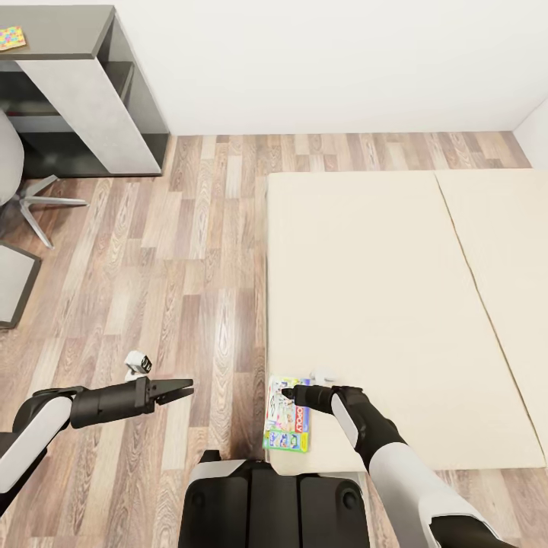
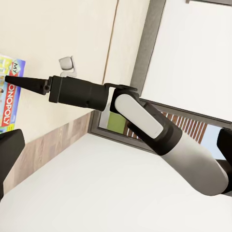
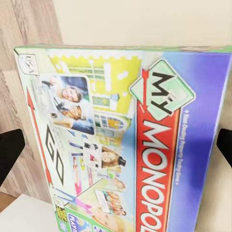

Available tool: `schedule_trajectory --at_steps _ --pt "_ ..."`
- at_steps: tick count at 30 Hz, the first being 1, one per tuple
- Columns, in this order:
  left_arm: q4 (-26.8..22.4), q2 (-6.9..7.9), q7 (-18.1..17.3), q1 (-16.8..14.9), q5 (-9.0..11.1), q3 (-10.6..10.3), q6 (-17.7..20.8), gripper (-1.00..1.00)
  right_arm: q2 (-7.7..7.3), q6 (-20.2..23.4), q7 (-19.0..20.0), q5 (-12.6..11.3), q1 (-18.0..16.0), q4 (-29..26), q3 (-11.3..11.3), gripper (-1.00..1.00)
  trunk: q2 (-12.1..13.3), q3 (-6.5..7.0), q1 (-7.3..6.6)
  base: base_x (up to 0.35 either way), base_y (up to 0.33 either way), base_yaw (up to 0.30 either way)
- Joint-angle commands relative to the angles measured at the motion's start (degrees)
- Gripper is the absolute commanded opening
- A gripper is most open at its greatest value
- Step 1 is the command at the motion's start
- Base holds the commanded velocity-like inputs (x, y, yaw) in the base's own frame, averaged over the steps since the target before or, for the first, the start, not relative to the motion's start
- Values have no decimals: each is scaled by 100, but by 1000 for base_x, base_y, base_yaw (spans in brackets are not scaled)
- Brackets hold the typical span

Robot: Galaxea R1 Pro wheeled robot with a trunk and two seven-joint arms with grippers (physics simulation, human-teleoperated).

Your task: Put all the toys in the child's room - the three board games (two on the bed and one on the table), the two jigsaw puzzles on the table, and the tennis ball on the table - inside the toy box on the table in the child's room.

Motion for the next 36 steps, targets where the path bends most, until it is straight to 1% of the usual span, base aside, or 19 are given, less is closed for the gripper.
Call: schedule_trajectory --at_steps 1,36 --pt "2 6 -16 -4 4 -8 19 100 2 40 -6 -53 -1 -7 -13 100 -9 -6 3 0 5 0" --pt "2 15 -16 -3 4 -3 22 100 11 40 -1 -53 -1 -7 -13 100 -9 -6 3 0 28 0"
